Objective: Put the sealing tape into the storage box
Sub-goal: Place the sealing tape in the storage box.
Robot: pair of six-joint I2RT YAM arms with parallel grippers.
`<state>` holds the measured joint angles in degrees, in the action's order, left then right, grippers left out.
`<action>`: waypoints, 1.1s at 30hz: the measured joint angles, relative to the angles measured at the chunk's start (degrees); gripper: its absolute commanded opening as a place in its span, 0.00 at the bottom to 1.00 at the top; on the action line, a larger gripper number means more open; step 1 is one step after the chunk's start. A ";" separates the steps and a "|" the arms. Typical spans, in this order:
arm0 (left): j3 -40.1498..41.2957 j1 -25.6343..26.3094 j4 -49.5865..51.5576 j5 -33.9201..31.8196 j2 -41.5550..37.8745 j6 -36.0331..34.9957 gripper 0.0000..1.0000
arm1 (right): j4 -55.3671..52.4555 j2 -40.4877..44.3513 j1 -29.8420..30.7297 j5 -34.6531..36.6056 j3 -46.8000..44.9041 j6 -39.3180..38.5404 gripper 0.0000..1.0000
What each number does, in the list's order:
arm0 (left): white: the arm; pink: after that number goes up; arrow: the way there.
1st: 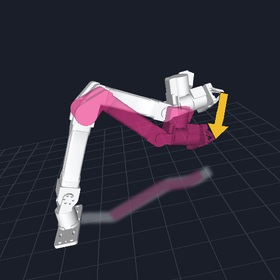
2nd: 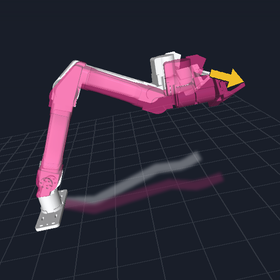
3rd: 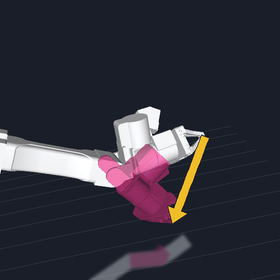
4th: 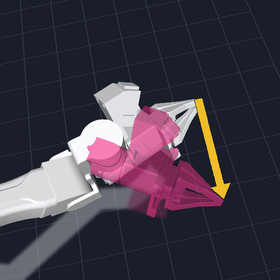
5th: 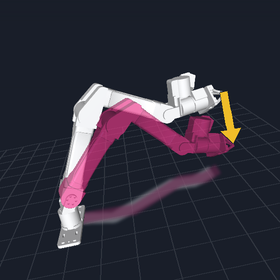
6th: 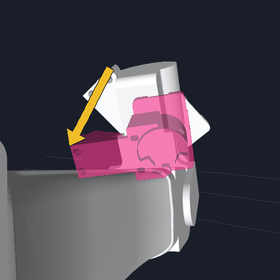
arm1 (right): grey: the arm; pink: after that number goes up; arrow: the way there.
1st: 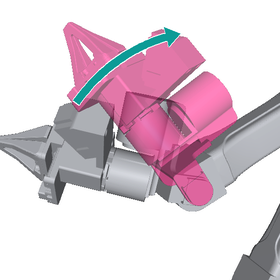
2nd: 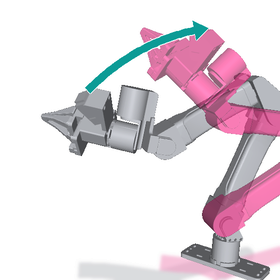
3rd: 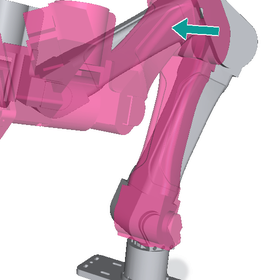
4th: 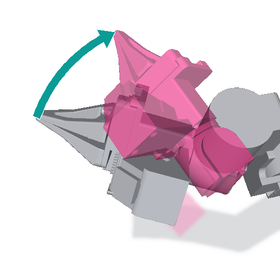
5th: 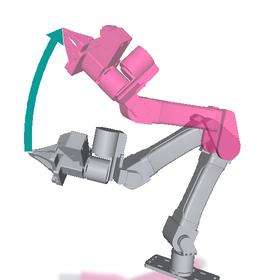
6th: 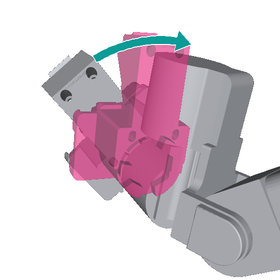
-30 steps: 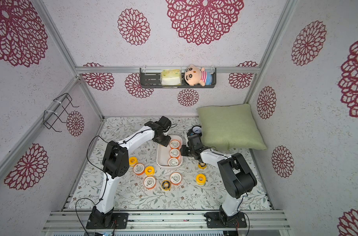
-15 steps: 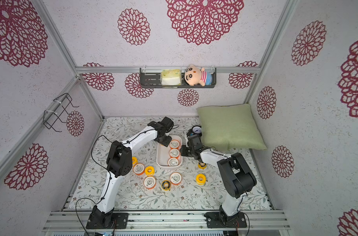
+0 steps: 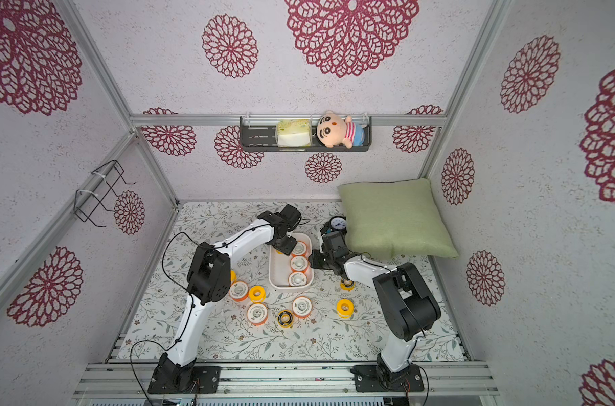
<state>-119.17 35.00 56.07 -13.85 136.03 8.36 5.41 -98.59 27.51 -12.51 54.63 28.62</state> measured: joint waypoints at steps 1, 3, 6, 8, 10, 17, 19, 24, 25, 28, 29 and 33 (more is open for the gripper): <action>0.00 0.00 0.02 -0.22 0.00 0.00 0.69 | 0.00 0.00 0.00 0.00 0.00 0.00 0.22; 0.00 0.09 0.02 -0.42 0.00 0.00 0.69 | 0.00 0.00 0.00 0.00 0.00 0.00 0.22; 0.00 0.17 0.02 -0.76 0.00 0.00 0.69 | 0.00 0.00 0.00 0.00 0.00 0.00 0.22; 0.00 0.26 0.02 -1.07 0.00 0.00 0.68 | 0.00 0.00 0.00 0.00 0.00 0.04 0.25; 0.00 0.39 0.13 -1.57 -0.02 0.02 0.68 | -0.02 0.00 0.00 0.02 0.00 0.09 0.26; 5.01 0.74 -0.92 -1.92 -5.25 0.37 0.67 | -0.04 1.25 0.00 0.09 -0.07 -0.07 0.33; 8.83 0.76 -2.25 -1.75 -9.60 0.81 0.67 | 0.15 2.78 0.00 0.15 -0.59 -0.11 0.34; 20.31 0.46 -8.48 -0.48 -24.04 2.78 0.67 | 0.31 8.85 0.00 0.76 -2.91 -1.14 0.37; 22.53 0.24 -9.70 -0.04 -26.88 3.26 0.67 | 0.22 9.92 0.00 0.92 -3.37 -1.44 0.38; 29.07 -0.44 -13.49 1.36 -34.95 4.74 0.67 | -1.27 13.49 0.00 2.91 -4.52 -2.67 0.40; 31.36 -0.87 -14.80 1.81 -37.44 5.25 0.68 | -2.14 14.73 -0.02 3.98 -4.83 -3.17 0.40; 40.09 -3.80 -18.58 4.07 -45.92 6.86 0.67 | -5.49 18.86 -0.22 7.93 -6.08 -5.14 0.43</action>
<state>-79.09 31.20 37.50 -9.78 90.11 15.22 -0.08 -79.72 27.29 -4.58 48.56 23.49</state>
